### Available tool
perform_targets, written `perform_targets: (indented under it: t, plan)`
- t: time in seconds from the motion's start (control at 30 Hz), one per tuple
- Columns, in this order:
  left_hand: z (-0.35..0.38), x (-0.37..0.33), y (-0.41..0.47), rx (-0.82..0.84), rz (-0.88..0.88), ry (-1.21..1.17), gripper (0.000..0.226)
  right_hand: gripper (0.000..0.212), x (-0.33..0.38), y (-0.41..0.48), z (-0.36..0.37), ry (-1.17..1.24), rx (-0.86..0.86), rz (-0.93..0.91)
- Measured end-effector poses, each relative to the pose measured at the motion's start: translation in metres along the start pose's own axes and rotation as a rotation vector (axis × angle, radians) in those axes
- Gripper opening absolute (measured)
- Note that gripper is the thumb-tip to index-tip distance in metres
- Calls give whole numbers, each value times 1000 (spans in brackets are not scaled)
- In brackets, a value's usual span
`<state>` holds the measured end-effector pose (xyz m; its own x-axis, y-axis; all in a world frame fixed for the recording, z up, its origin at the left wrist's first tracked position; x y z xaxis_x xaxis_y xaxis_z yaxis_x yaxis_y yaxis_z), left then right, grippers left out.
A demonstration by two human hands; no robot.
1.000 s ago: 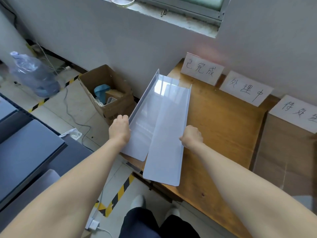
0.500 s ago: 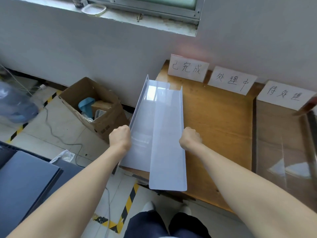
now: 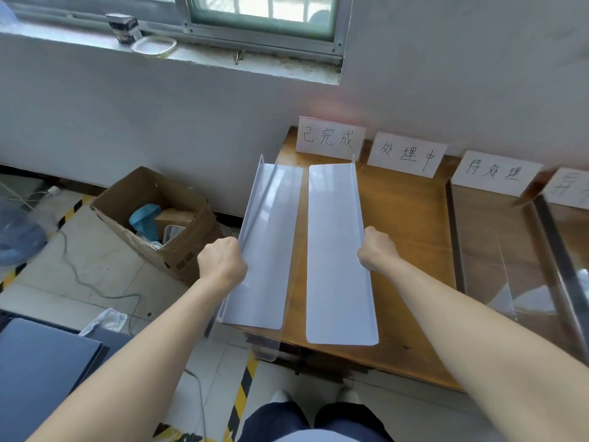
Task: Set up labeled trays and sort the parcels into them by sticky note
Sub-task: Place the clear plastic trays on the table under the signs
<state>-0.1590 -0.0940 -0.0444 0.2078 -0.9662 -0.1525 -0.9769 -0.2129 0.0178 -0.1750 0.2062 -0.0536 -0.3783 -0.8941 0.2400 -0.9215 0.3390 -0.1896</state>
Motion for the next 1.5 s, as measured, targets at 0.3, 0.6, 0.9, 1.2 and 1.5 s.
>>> perform_targets:
  t: [0.3, 0.6, 0.9, 1.2, 1.5]
  plan:
    - [-3, -68, 0, -22, 104, -46, 7, 38, -80, 14, -38, -22, -78, 121]
    - [27, -144, -10, 65, 121, -101, 14, 38, -158, 33, -42, -15, -28, 225]
    - [57, -179, -7, 114, 38, -116, 10, 26, -191, 58, -32, 37, 10, 258]
    - [65, -206, -10, 123, -21, -137, 13, 28, -209, 75, -40, 8, -43, 366]
    - [75, -220, -4, 119, 24, -160, 16, 26, -209, 83, -32, -8, 41, 308]
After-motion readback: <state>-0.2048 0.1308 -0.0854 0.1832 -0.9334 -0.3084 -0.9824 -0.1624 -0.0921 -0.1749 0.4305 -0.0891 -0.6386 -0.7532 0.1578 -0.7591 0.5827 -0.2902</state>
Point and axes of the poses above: each hand's wrist, its own y-axis towards the middle knuckle, its own z-axis out of the palm, x = y × z, the point moved 7 cm from there along y, towards the middle knuckle, and after that the axes turned 12 degrees about -x, right-handed, at the moved point
